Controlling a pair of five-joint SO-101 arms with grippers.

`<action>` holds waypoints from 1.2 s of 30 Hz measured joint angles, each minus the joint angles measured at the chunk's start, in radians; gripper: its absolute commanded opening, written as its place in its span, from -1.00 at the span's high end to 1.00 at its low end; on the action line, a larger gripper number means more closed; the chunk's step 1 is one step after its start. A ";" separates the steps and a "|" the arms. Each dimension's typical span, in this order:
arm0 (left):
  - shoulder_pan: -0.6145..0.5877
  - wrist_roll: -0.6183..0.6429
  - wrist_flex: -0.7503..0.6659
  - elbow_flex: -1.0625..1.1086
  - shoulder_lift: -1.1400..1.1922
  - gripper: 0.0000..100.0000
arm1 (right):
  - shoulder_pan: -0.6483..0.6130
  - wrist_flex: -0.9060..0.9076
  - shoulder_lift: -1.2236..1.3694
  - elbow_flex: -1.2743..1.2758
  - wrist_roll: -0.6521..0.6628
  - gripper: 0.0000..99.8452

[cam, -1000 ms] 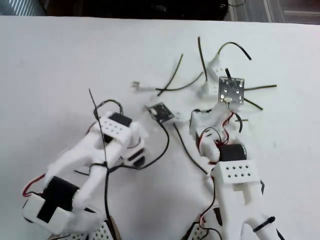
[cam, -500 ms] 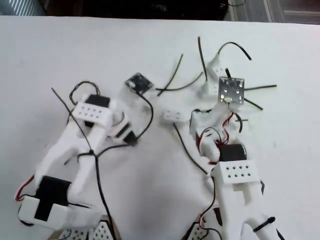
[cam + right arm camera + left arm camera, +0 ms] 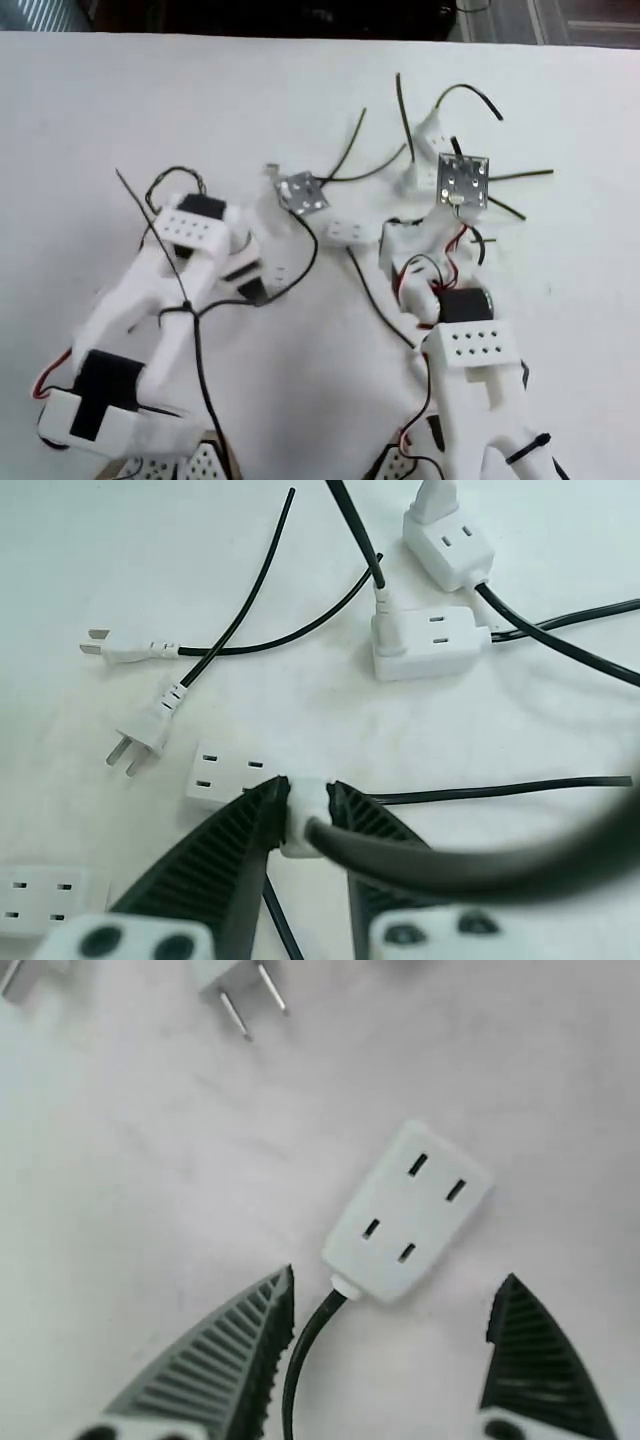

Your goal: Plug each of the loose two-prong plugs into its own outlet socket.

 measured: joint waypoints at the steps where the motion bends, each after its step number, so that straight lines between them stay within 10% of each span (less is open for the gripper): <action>1: 0.000 -0.008 -0.026 0.014 0.000 0.38 | 0.000 0.000 0.000 0.000 0.000 0.97; 13: 0.115 -0.018 -0.091 0.068 0.000 0.62 | 0.000 0.000 0.000 0.000 0.000 0.97; 36: 0.075 0.026 0.032 -0.143 0.192 0.41 | 0.000 0.000 0.000 0.000 0.000 0.97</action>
